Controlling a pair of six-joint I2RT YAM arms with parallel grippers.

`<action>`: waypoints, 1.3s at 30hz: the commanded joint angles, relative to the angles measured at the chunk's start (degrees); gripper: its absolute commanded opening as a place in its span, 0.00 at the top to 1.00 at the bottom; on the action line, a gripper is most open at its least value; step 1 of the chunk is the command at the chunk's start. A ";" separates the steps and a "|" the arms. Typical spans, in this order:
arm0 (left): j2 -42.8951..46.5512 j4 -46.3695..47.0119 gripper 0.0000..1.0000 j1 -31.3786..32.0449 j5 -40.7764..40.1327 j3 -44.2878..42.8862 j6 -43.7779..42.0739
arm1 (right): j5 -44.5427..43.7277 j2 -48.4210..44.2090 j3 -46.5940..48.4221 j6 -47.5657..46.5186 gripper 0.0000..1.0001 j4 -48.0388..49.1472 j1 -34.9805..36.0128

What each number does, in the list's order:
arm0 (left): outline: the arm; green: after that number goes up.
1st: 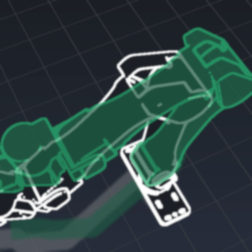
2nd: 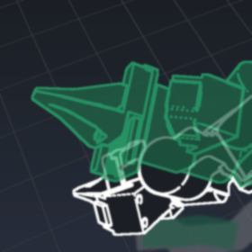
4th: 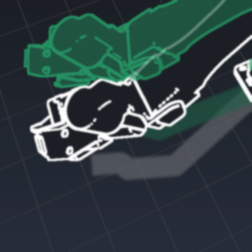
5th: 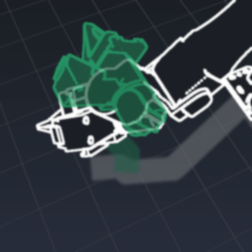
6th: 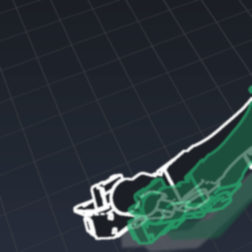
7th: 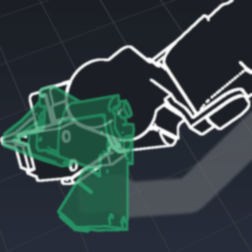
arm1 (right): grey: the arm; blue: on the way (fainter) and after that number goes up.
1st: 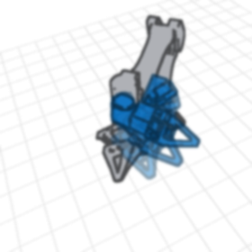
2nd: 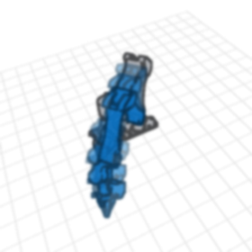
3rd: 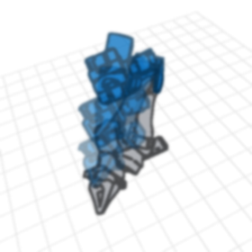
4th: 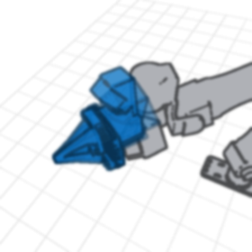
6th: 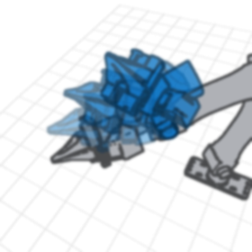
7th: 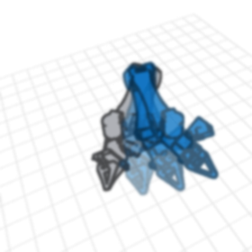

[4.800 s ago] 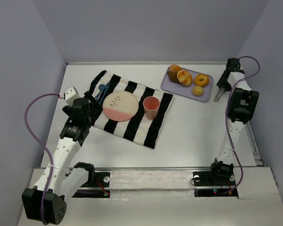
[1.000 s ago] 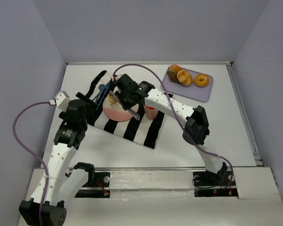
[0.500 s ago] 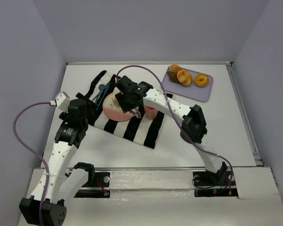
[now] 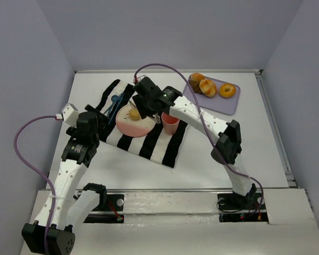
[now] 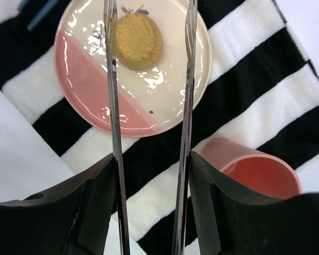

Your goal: Place the bread

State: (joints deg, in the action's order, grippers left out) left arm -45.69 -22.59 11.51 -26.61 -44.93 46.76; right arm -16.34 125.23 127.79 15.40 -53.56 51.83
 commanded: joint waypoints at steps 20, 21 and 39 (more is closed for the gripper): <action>0.17 1.85 0.01 -0.17 -2.22 -1.04 -0.09 | -6.60 -39.16 -27.03 3.49 0.46 10.04 -19.38; 0.08 1.76 0.01 -0.17 -2.22 -1.13 -0.09 | -6.86 -41.62 -30.02 3.50 0.46 10.05 -21.58; -3.53 4.05 0.01 -0.17 0.33 -1.57 -2.64 | -0.80 -46.23 -75.40 7.18 0.48 29.04 -54.03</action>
State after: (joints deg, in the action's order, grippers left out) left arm -49.15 -20.71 11.51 -25.52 -44.93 45.23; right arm -20.25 73.34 53.63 22.68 -33.67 -0.93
